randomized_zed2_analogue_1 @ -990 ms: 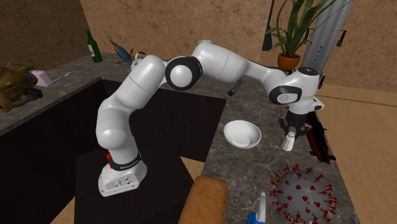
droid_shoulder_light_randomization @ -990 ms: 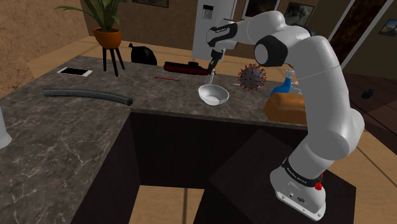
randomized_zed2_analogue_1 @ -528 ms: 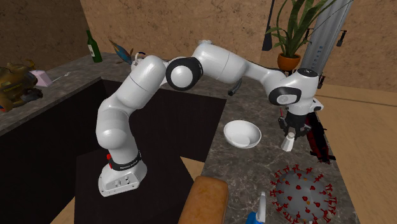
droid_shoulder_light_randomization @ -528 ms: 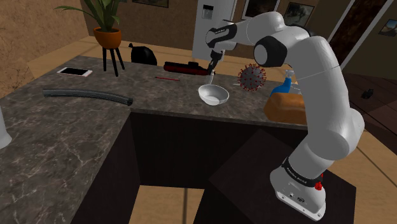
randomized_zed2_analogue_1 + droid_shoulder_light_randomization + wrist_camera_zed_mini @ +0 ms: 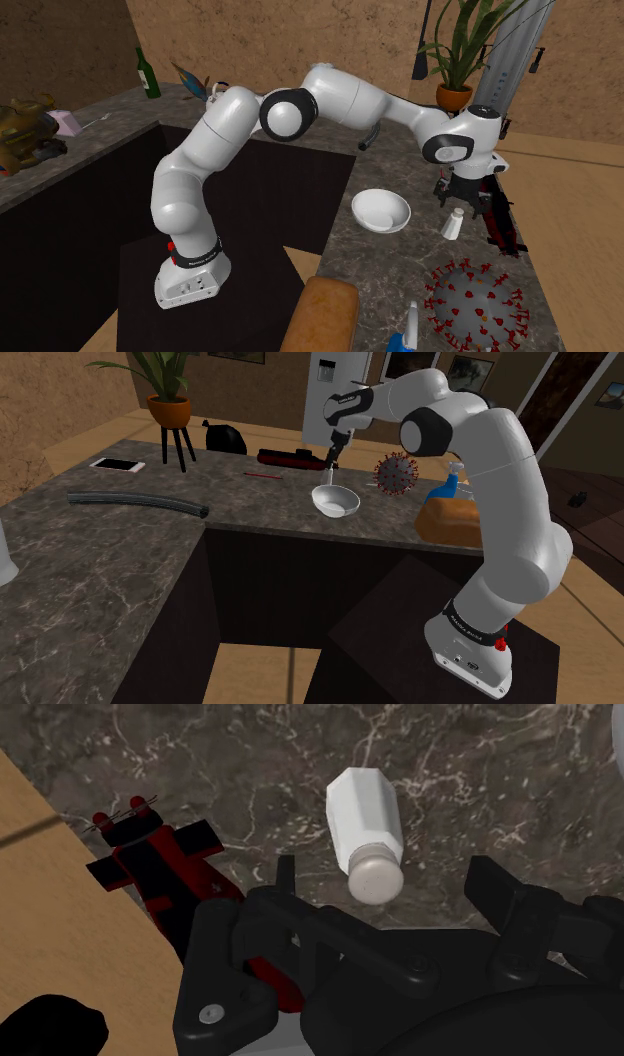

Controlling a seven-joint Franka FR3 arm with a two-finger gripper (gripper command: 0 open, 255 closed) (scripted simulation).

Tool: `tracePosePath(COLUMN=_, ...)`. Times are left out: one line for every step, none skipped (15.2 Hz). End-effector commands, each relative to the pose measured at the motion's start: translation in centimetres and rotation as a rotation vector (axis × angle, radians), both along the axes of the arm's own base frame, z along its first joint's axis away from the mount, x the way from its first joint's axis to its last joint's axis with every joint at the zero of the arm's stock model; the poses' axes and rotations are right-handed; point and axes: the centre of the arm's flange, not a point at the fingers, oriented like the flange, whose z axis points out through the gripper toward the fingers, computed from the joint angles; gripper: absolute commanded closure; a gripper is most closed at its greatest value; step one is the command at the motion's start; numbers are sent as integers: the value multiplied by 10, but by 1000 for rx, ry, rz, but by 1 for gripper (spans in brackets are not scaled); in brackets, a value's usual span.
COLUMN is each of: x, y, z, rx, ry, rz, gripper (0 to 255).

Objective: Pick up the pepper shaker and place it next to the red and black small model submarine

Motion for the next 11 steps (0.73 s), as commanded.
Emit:
tracePosePath(x=-3, y=0, z=20, rx=0, ry=-1, rz=0, gripper=0)
tracePosePath(x=-6, y=0, z=33, rx=0, ry=-1, rz=0, gripper=0)
tracePosePath(x=-7, y=1, z=43, rx=0, ry=-1, rz=0, gripper=0)
tracePosePath(x=-7, y=1, z=43, rx=0, ry=-1, rz=0, gripper=0)
tracePosePath(x=-7, y=1, z=43, rx=0, ry=-1, rz=0, gripper=0)
tracePosePath(x=-7, y=1, z=43, rx=0, ry=-1, rz=0, gripper=0)
tracePosePath(x=-7, y=1, z=43, rx=0, ry=-1, rz=0, gripper=0)
tracePosePath(x=-7, y=1, z=43, rx=0, ry=-1, rz=0, gripper=0)
tracePosePath(x=-7, y=1, z=43, rx=0, ry=-1, rz=0, gripper=0)
tracePosePath(x=-7, y=1, z=43, rx=0, ry=-1, rz=0, gripper=0)
tracePosePath(x=-7, y=1, z=43, rx=0, ry=-1, rz=0, gripper=0)
